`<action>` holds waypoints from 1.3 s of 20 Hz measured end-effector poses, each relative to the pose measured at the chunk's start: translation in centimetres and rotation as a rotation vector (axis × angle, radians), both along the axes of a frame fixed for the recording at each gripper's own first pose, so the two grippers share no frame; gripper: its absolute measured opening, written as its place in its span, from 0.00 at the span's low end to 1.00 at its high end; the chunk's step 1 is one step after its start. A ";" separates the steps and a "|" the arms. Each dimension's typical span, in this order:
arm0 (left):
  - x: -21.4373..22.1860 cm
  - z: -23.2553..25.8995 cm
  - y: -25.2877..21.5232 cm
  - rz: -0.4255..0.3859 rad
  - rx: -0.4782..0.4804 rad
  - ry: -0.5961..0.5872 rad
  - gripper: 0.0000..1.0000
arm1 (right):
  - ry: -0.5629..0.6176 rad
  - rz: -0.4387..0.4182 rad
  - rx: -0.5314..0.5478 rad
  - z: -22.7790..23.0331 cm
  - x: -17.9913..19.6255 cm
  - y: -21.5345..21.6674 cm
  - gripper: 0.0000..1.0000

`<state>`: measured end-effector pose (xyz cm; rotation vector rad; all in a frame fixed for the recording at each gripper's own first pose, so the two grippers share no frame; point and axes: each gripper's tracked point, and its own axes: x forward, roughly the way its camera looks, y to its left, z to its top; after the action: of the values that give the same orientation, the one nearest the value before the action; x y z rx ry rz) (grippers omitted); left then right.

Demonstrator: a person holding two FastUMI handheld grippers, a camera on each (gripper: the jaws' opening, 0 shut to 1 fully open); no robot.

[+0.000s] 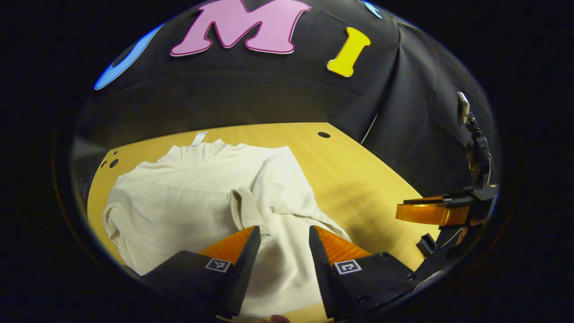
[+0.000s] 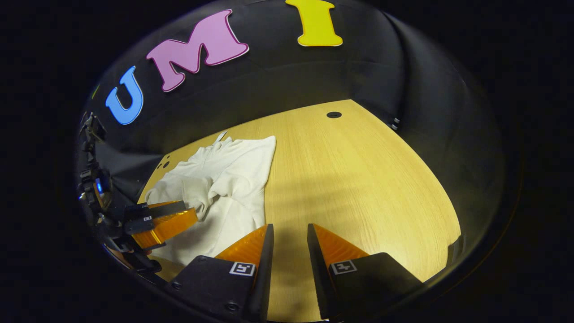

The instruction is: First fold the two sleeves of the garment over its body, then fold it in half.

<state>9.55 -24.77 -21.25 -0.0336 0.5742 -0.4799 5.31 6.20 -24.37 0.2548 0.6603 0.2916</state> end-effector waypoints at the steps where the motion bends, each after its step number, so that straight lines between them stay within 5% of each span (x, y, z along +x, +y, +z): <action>1: -0.9 0.3 0.3 -0.007 -0.002 0.000 0.73 | 0.003 0.007 -0.001 -0.1 -0.4 0.5 0.46; 6: -5.3 0.5 4.7 0.024 -0.004 0.009 0.79 | 0.032 0.072 0.006 -0.6 -3.0 3.2 0.46; 7: -6.0 0.2 6.1 0.044 0.001 0.019 0.79 | 0.046 0.081 0.007 -1.1 -3.6 3.6 0.55; 17: -11.4 -5.9 22.5 0.340 0.101 0.155 0.82 | 0.141 0.122 -0.067 -4.7 -7.5 6.2 0.82; 18: -11.7 -6.4 23.6 0.359 0.111 0.163 0.82 | 0.148 0.116 -0.071 -5.0 -7.5 6.4 0.90; 20: -12.2 -7.2 25.6 0.402 0.134 0.184 0.82 | 0.163 0.106 -0.079 -5.4 -7.6 6.4 0.82; 26: -11.9 -9.8 27.9 0.480 0.129 0.265 0.82 | 0.204 0.099 -0.107 -6.9 -7.2 6.8 0.82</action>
<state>-2.32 3.17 -31.05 -0.1102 0.8283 0.0318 -1.86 13.05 -31.25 0.1503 0.8894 0.3266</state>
